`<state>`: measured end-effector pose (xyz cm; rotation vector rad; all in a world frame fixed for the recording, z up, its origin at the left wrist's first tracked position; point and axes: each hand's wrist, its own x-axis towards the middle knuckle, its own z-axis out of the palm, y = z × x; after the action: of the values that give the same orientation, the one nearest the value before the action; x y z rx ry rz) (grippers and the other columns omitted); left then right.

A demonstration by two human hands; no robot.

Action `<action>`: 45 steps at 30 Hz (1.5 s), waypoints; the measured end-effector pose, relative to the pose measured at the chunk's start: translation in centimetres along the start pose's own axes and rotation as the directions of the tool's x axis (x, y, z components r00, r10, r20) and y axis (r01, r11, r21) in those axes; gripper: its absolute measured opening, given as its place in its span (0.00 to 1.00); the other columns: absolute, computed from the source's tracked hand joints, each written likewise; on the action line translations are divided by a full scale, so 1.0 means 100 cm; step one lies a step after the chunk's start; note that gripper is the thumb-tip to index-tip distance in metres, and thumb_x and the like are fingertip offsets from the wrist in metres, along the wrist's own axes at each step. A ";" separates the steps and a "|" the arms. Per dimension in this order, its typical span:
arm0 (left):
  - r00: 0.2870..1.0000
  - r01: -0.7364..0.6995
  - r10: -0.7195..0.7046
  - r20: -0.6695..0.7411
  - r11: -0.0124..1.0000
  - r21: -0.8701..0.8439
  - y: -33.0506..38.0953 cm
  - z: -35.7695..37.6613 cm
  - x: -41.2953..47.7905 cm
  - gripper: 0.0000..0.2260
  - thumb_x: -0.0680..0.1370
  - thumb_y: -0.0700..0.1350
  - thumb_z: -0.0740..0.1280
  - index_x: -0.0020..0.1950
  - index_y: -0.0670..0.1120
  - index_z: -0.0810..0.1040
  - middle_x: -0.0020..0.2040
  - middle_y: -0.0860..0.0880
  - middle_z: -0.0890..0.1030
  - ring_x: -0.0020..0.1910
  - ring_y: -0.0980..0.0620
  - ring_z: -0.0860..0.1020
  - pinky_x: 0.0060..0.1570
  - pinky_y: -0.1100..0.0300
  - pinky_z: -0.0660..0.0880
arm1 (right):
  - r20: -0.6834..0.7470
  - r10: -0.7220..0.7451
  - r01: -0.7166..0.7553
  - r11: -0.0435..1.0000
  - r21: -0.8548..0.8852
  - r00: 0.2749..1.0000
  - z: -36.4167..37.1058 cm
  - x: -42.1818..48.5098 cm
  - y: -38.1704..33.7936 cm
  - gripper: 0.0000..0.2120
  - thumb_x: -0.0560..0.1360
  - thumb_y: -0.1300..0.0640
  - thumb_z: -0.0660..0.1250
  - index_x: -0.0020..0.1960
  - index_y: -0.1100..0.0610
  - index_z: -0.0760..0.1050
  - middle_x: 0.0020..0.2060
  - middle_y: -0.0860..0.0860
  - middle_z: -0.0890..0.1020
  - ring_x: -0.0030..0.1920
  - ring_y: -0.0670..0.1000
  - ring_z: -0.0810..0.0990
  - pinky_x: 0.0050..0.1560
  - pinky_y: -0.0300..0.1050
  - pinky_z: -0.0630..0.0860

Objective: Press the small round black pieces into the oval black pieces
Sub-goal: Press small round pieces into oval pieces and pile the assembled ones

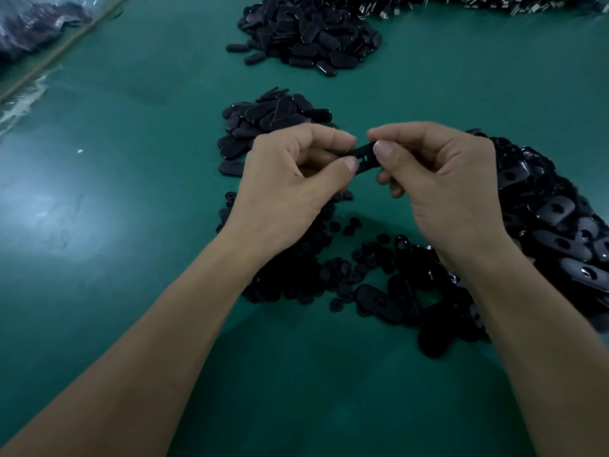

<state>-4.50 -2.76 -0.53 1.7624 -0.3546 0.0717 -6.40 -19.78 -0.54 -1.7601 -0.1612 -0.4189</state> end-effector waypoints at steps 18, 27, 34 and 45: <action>0.978 0.074 -0.100 -0.183 0.987 -0.143 0.006 -0.005 0.001 0.03 0.79 0.42 0.73 0.46 0.49 0.85 0.39 0.50 0.87 0.38 0.50 0.85 0.41 0.60 0.82 | 0.271 0.154 0.079 0.723 -0.686 0.950 0.011 0.000 0.007 0.10 0.78 0.50 0.71 0.57 0.50 0.84 0.47 0.52 0.82 0.48 0.56 0.81 0.54 0.54 0.79; 0.966 0.135 -0.191 -0.176 0.949 -0.286 0.005 -0.004 0.001 0.02 0.78 0.36 0.72 0.48 0.42 0.82 0.39 0.47 0.86 0.40 0.48 0.87 0.42 0.61 0.82 | 0.156 0.100 0.006 0.825 -0.566 0.983 0.006 -0.001 0.005 0.06 0.78 0.56 0.71 0.44 0.47 0.79 0.37 0.40 0.80 0.40 0.37 0.78 0.42 0.27 0.71; 0.961 0.167 -0.227 -0.156 0.932 -0.323 0.005 -0.004 0.002 0.05 0.79 0.35 0.71 0.54 0.40 0.82 0.40 0.46 0.86 0.42 0.48 0.87 0.43 0.62 0.82 | 0.082 0.098 -0.067 0.945 -0.321 0.992 -0.007 -0.004 0.010 0.06 0.79 0.56 0.69 0.52 0.45 0.81 0.37 0.44 0.84 0.40 0.42 0.82 0.44 0.38 0.77; 0.982 0.101 -0.130 -0.138 0.975 -0.199 0.002 0.001 -0.001 0.05 0.78 0.35 0.72 0.50 0.44 0.83 0.40 0.46 0.87 0.40 0.51 0.87 0.43 0.60 0.83 | 0.008 0.012 -0.012 1.000 -0.017 1.000 0.004 -0.006 0.000 0.08 0.76 0.60 0.72 0.46 0.47 0.82 0.37 0.44 0.86 0.38 0.44 0.83 0.40 0.36 0.77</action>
<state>-4.69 -2.88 -0.42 1.5729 -0.1438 0.0834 -6.90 -19.29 -0.81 -1.7788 -0.1525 -0.4057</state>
